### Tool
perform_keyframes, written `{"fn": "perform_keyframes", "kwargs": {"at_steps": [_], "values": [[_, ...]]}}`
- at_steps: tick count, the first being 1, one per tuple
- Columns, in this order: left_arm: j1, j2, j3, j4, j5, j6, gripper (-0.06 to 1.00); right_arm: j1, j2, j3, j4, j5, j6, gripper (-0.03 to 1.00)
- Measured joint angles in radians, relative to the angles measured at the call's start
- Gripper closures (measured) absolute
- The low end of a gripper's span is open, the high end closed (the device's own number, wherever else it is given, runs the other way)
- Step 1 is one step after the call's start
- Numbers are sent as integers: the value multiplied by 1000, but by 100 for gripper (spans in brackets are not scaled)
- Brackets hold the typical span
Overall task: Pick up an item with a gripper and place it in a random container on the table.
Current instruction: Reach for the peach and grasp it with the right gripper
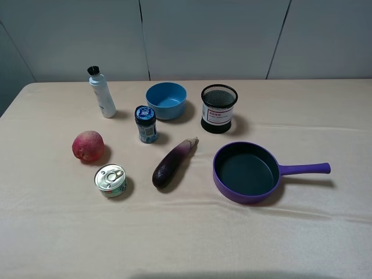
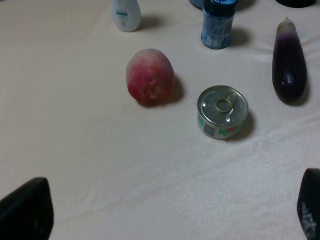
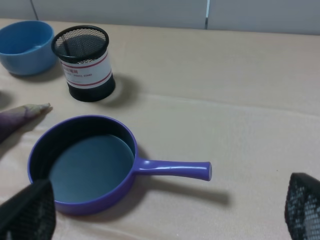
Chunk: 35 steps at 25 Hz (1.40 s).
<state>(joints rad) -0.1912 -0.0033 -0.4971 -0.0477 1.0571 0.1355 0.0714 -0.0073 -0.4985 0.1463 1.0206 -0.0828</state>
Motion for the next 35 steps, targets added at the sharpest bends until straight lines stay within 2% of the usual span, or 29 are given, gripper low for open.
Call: {"fn": "perform_keyframes", "kwargs": {"at_steps": [35], "values": [[0, 0, 0, 0, 0, 0, -5, 0, 0, 0, 0, 0, 0, 27]]}}
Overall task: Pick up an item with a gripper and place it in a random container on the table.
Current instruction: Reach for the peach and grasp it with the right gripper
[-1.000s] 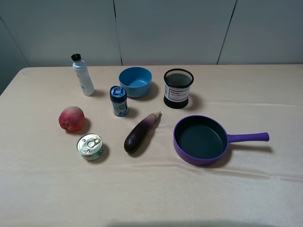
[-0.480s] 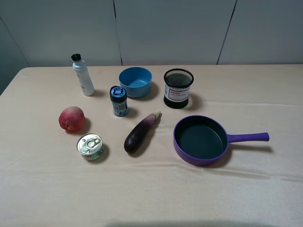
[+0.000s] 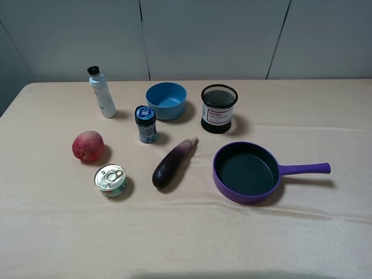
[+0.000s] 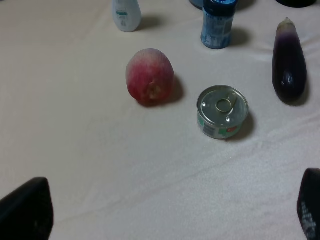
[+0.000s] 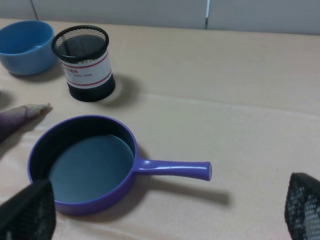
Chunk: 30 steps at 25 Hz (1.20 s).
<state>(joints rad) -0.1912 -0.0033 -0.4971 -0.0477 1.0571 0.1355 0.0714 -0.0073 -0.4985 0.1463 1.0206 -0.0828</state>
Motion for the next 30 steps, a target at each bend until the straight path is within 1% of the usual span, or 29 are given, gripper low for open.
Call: {"fn": "perform_keyframes", "kwargs": {"at_steps": [14, 19, 24, 30], "values": [[0, 0, 0, 0, 0, 0, -5, 0, 0, 0, 12, 0, -12, 27], [0, 0, 0, 0, 0, 0, -5, 0, 0, -2, 41, -3, -53, 27], [0, 0, 0, 0, 0, 0, -5, 0, 5, -27, 65, -39, -93, 27], [0, 0, 0, 0, 0, 0, -5, 0, 131, -71, 102, -44, -151, 27]]}}
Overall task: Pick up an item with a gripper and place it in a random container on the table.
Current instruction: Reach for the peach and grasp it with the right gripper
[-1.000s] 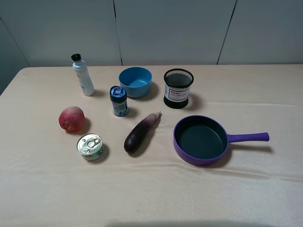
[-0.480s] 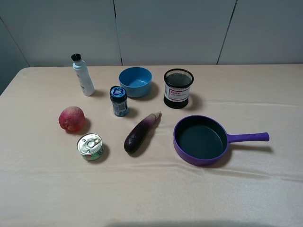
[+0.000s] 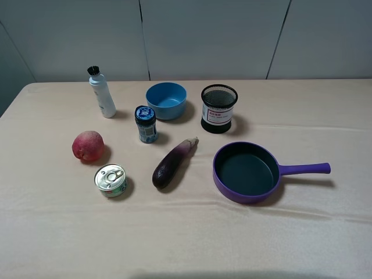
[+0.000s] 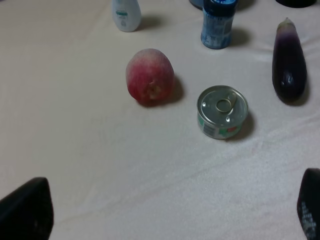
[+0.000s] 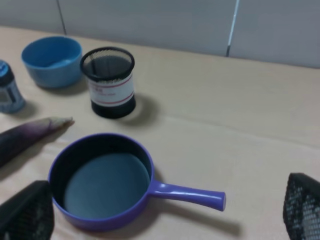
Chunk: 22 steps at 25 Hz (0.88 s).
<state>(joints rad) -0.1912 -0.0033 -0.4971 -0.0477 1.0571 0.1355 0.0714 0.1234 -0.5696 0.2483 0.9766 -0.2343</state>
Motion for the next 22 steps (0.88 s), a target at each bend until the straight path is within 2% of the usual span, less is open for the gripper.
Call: {"fn": "perform_keyframes", "kwargs": {"at_steps": [4, 8, 17, 22], "values": [[0, 0, 0, 0, 0, 0, -5, 2, 96, -17, 36, -18, -62, 27], [0, 0, 0, 0, 0, 0, -5, 51, 175, -17, 65, -41, -99, 27], [0, 0, 0, 0, 0, 0, -5, 249, 327, -17, 68, -122, -110, 27], [0, 0, 0, 0, 0, 0, -5, 384, 437, -19, 55, -205, -110, 27]]}}
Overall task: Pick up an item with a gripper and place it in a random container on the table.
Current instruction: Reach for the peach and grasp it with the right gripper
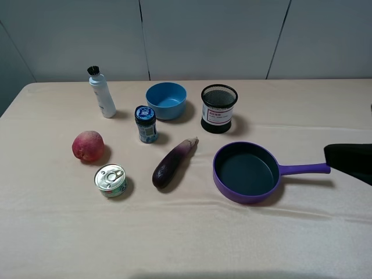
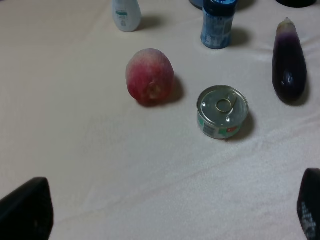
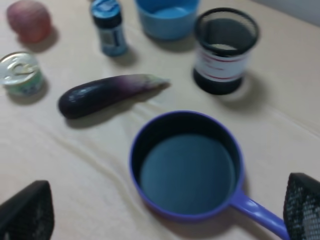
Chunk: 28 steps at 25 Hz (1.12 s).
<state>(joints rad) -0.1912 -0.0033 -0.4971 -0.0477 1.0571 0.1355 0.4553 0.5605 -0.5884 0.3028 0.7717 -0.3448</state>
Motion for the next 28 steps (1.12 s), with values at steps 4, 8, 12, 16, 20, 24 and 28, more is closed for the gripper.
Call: {"fn": "perform_keyframes", "kwargs": {"at_steps": [4, 8, 12, 16, 20, 24, 28], "values": [[0, 0, 0, 0, 0, 0, -5, 107, 101, 0, -12, -92, 0, 27], [0, 0, 0, 0, 0, 0, -5, 202, 218, 0, -14, -194, -1, 27], [0, 0, 0, 0, 0, 0, -5, 282, 331, 0, -16, -296, -1, 27], [0, 0, 0, 0, 0, 0, -5, 351, 430, -13, -16, -360, -2, 27], [0, 0, 0, 0, 0, 0, -5, 392, 501, -68, -27, -366, -2, 27], [0, 0, 0, 0, 0, 0, -5, 449, 627, -181, -62, -369, -2, 27], [0, 0, 0, 0, 0, 0, -5, 486, 726, -278, -84, -364, -2, 27]]}}
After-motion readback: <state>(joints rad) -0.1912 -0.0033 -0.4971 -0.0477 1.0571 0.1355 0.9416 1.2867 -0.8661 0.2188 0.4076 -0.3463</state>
